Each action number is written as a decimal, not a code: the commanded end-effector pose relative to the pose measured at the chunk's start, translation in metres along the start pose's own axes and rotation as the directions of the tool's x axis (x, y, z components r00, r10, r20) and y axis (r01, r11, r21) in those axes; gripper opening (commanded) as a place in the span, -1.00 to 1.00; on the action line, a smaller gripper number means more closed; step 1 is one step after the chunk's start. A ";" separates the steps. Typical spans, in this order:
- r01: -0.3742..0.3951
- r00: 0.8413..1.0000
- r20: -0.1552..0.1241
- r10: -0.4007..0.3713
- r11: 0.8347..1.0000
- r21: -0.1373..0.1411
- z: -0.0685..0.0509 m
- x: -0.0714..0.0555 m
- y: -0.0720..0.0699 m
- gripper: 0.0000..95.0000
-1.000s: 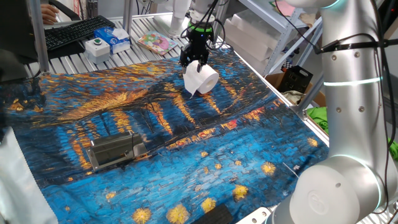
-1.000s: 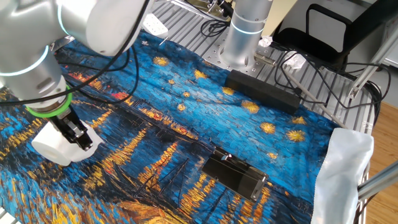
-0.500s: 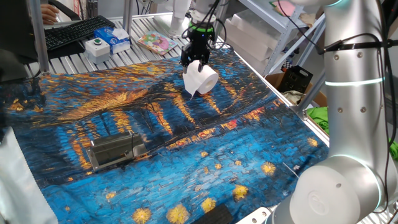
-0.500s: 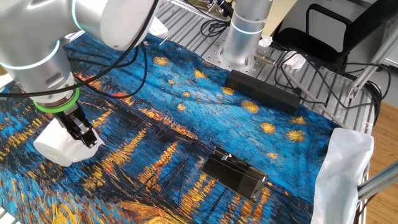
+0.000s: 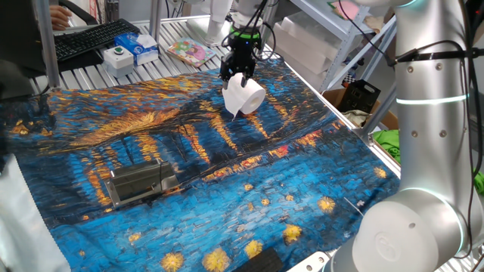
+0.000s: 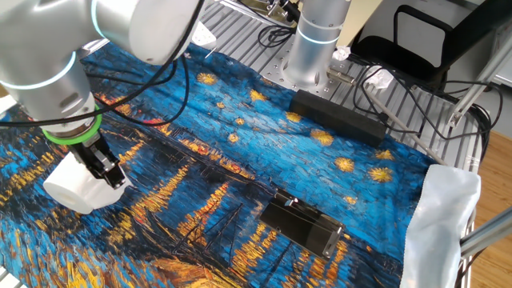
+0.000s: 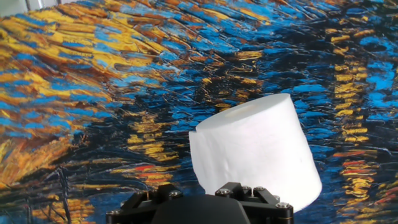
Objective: Put the toilet paper on its holder
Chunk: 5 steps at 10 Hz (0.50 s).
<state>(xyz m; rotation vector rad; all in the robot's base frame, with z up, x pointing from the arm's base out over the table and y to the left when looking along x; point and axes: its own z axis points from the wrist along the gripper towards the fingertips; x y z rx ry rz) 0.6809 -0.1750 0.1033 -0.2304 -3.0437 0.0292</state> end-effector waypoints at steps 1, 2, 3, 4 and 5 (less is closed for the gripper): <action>0.008 1.000 0.001 -0.008 1.000 0.022 0.000 -0.002 0.000 0.20; 0.014 1.000 0.004 -0.014 0.999 0.045 0.000 -0.002 0.000 0.20; 0.017 1.000 0.005 -0.017 0.998 0.069 0.000 -0.002 0.000 0.60; 0.023 1.000 0.000 -0.023 0.997 0.076 0.000 -0.002 0.000 0.60; 0.037 0.999 -0.005 -0.036 0.996 0.083 0.000 -0.002 0.000 0.60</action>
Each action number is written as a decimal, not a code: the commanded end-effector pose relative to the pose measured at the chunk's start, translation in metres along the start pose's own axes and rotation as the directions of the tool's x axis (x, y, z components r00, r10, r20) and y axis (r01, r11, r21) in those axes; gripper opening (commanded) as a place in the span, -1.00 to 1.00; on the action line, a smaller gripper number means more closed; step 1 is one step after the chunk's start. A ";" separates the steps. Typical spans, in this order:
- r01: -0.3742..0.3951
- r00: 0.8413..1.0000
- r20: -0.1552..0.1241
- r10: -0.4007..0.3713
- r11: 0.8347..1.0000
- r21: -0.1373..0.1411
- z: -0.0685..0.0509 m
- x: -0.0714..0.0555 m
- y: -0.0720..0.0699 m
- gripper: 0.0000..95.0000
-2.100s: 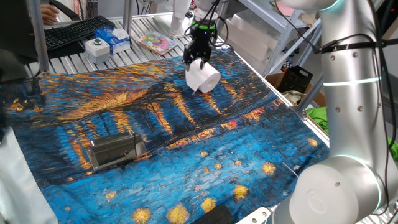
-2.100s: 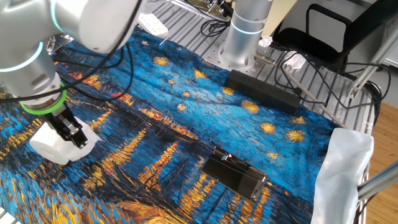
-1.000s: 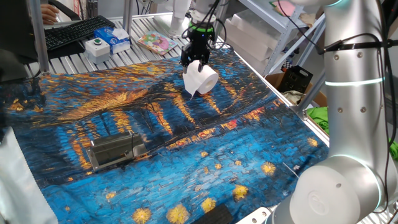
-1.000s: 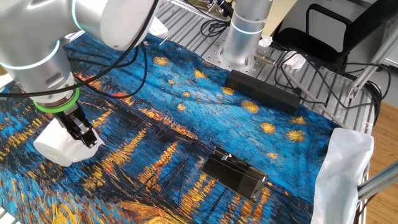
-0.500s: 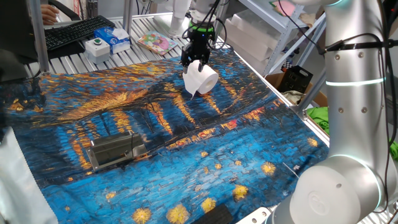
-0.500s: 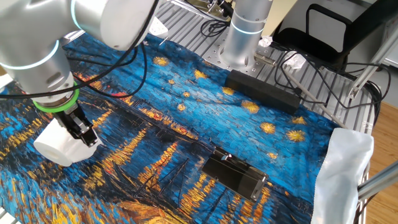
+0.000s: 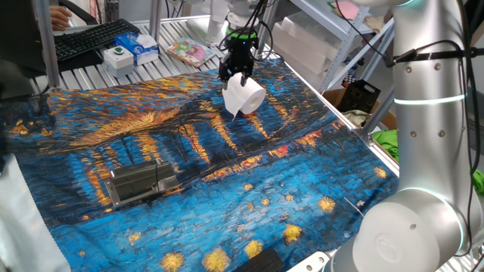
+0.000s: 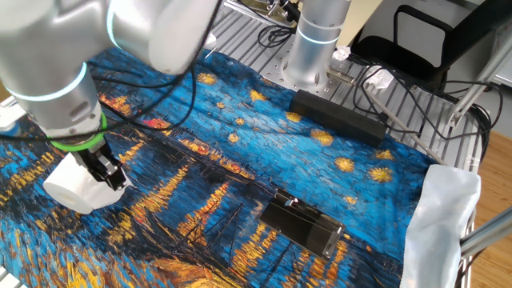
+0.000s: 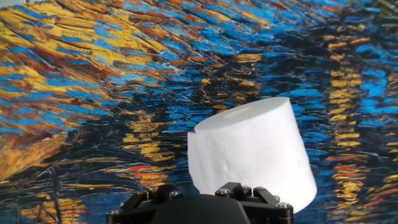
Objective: Put the toilet paper on its holder
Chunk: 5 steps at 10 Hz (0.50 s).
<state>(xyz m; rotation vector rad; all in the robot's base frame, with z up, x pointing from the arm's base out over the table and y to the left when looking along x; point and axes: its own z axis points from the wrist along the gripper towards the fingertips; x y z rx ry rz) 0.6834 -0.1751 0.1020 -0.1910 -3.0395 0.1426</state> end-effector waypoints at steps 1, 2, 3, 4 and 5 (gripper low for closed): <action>0.034 0.999 -0.008 -0.034 0.999 0.016 -0.001 0.001 -0.001 0.60; 0.054 0.999 -0.008 -0.054 0.998 0.023 -0.001 0.001 -0.001 0.60; 0.064 0.998 -0.008 -0.063 0.998 0.026 -0.001 0.001 -0.001 0.60; 0.084 0.996 -0.008 -0.084 0.996 0.029 -0.001 0.001 -0.001 0.60; 0.095 0.995 -0.009 -0.095 0.995 0.028 -0.001 0.001 -0.001 0.60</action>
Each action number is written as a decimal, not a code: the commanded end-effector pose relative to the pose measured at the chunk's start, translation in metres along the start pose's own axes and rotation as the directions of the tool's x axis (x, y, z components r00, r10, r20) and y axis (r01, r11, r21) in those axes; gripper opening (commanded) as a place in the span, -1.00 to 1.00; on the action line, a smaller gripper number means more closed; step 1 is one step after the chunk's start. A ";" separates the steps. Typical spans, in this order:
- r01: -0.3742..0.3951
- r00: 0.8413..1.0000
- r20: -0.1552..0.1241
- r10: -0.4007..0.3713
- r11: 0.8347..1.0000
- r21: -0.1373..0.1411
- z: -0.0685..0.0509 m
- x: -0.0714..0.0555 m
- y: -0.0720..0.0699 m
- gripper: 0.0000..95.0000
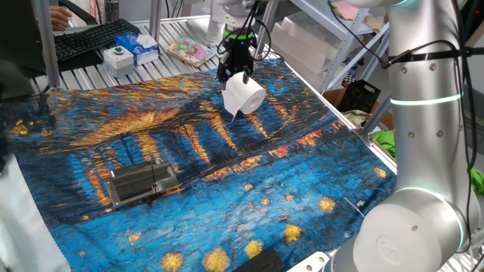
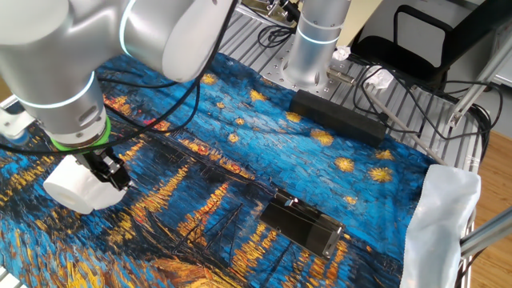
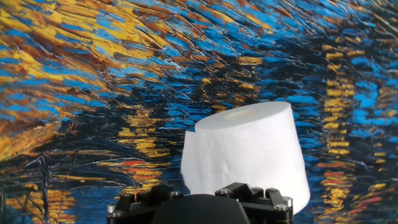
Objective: Put the toilet paper on its holder
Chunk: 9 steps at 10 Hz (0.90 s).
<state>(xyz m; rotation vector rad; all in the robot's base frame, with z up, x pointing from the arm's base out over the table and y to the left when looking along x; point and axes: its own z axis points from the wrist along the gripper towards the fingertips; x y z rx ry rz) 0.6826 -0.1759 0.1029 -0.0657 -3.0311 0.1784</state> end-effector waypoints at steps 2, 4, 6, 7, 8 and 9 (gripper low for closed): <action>0.035 0.999 0.000 -0.035 0.999 -0.009 -0.001 0.000 0.000 0.60; 0.054 0.999 0.001 -0.054 0.999 -0.007 -0.001 0.000 0.000 0.60; 0.075 0.997 0.005 -0.075 0.997 -0.010 -0.001 0.000 0.000 0.60; 0.088 0.996 0.006 -0.088 0.996 -0.014 -0.001 0.000 0.000 0.60; 0.097 0.995 0.006 -0.097 0.995 -0.014 -0.001 0.000 0.000 0.60; 0.105 0.994 0.008 -0.105 0.994 -0.012 -0.001 0.000 0.000 0.60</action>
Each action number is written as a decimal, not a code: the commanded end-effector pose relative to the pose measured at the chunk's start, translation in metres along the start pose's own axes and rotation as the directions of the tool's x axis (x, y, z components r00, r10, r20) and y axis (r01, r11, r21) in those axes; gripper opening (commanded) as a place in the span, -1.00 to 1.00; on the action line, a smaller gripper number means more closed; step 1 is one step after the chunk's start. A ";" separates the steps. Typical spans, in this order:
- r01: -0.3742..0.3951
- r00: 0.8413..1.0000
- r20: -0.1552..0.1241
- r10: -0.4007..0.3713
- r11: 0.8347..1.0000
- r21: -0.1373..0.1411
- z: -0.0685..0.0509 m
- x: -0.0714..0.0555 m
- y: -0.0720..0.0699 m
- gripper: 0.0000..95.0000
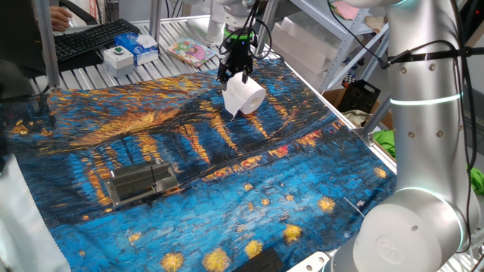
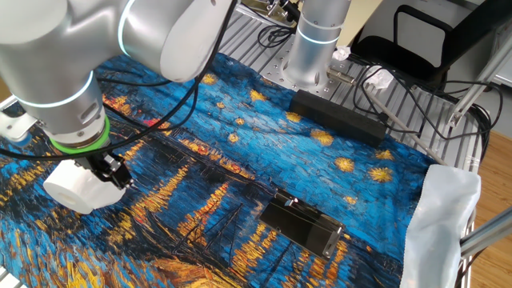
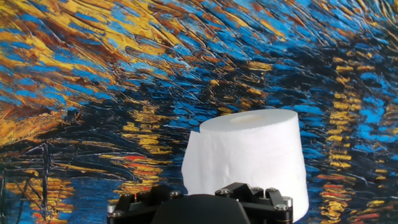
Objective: Put the toilet paper on its holder
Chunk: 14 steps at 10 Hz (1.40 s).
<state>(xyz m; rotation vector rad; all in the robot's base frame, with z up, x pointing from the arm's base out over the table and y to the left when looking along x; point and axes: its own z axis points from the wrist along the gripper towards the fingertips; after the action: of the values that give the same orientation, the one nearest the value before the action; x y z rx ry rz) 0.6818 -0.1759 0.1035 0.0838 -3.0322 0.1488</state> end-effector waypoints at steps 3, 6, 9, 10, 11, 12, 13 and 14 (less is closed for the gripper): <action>0.011 1.000 0.004 -0.011 1.000 0.009 0.000 -0.001 -0.001 0.60; -0.006 1.000 0.003 0.006 1.000 0.008 -0.001 -0.006 -0.010 0.60; 0.006 1.000 0.004 -0.006 1.000 0.009 -0.004 -0.013 -0.023 0.60; 0.009 1.000 0.005 -0.009 1.000 0.009 -0.003 -0.015 -0.027 0.60; 0.010 1.000 0.007 -0.010 1.000 0.010 -0.002 -0.016 -0.031 0.60; 0.013 1.000 0.008 -0.013 1.000 0.010 -0.001 -0.017 -0.036 0.60; 0.014 1.000 0.008 -0.014 1.000 0.011 -0.001 -0.017 -0.039 0.60; 0.013 1.000 0.009 -0.014 1.000 0.011 0.002 -0.018 -0.044 1.00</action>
<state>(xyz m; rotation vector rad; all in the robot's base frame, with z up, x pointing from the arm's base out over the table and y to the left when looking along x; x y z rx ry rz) 0.7020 -0.2202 0.1039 0.1043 -3.0395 0.1642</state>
